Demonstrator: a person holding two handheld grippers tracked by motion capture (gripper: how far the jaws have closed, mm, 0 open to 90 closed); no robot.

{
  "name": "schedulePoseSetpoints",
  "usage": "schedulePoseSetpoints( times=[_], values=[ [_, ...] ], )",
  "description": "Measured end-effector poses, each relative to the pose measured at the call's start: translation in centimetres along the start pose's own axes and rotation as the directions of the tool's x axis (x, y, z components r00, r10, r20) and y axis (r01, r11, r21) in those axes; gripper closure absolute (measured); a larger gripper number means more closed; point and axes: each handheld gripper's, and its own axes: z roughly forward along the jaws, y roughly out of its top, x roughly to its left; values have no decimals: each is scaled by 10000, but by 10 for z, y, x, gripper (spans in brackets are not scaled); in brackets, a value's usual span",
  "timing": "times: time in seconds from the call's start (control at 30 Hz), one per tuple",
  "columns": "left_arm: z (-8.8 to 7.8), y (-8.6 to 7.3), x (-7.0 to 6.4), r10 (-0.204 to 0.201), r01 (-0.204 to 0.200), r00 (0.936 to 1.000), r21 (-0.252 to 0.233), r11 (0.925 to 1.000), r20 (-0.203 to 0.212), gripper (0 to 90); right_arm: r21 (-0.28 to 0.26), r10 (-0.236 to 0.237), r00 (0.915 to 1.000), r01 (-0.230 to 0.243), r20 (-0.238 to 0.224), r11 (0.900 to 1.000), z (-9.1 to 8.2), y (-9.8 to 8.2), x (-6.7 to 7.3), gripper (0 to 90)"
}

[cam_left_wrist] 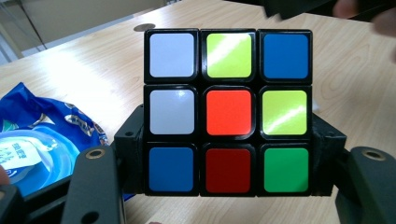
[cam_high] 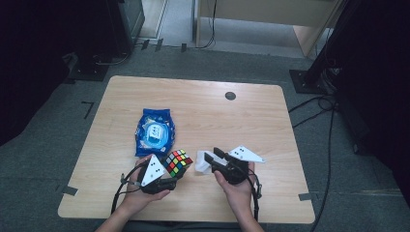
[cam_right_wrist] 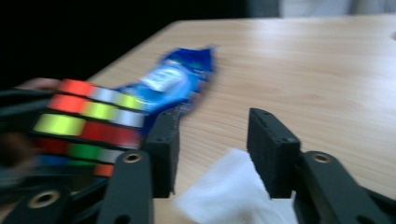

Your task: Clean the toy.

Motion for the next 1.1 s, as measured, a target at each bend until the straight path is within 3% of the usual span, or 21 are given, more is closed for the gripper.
schedulePoseSetpoints(
  times=[0.07,0.1,0.17,0.23,0.33,0.43,0.5,0.53,0.57,0.6,0.67,0.73,0.8,0.93,1.07,1.1],
  values=[
    [1,0,-1,-86,86,9999,8,10000,-62,341,-9,124,9957,-125,-916,9999,2,3,18,413],
    [1,0,-1,-107,107,9999,-16,9999,-70,342,132,226,9929,-212,-1165,9997,5,4,24,365],
    [1,1,-2,-135,134,9999,-75,9999,-88,342,463,621,9922,-574,-1077,9973,11,2,34,208],
    [1,1,-4,-135,134,9999,-154,9998,-97,341,693,1184,9869,-1113,-1093,9914,18,-1,39,176],
    [1,2,-7,-8,8,10000,-287,9996,6,341,1071,1990,9694,-1847,-1436,9770,28,-6,40,235],
    [0,3,-8,-16,22,9999,-442,9990,141,341,1297,2428,9597,-2252,-1415,9656,33,-11,39,323],
    [0,2,-8,32,-21,9998,-502,9987,207,340,1448,2877,9410,-2641,-1780,9536,34,-12,35,345],
    [0,2,-8,33,-18,9995,-489,9988,314,339,1483,2964,9370,-2715,-1849,9509,34,-12,34,348],
    [1,1,-7,-5,25,9989,-428,9991,464,337,1590,2939,9385,-2670,-1810,9505,34,-11,34,348],
    [1,1,-7,22,-1,9986,-397,9992,532,332,1634,2728,9481,-2467,-1636,9552,33,-10,35,349],
    [1,1,-7,295,-274,9974,-324,9991,650,316,1667,2490,9561,-2232,-1544,9604,32,-9,36,349],
    [2,-2,-8,876,-874,9936,-58,9962,716,301,1536,2512,9569,-2289,-1458,9612,29,-6,32,349],
    [4,-6,-10,1494,-1505,9881,320,9881,356,282,1363,2596,9553,-2410,-1413,9609,23,0,24,349],
    [6,-10,-5,1502,-1505,9886,534,9872,95,280,1780,2724,9422,-2392,-1949,9545,16,6,13,349],
    [4,-7,-7,1608,-1610,9869,288,9865,110,272,2377,2539,9448,-2031,-2072,9499,21,4,18,348],
    [5,-7,-9,1816,-1815,9834,331,9828,6,261,2480,2410,9477,-1869,-2095,9506,23,3,20,348]
  ],
)
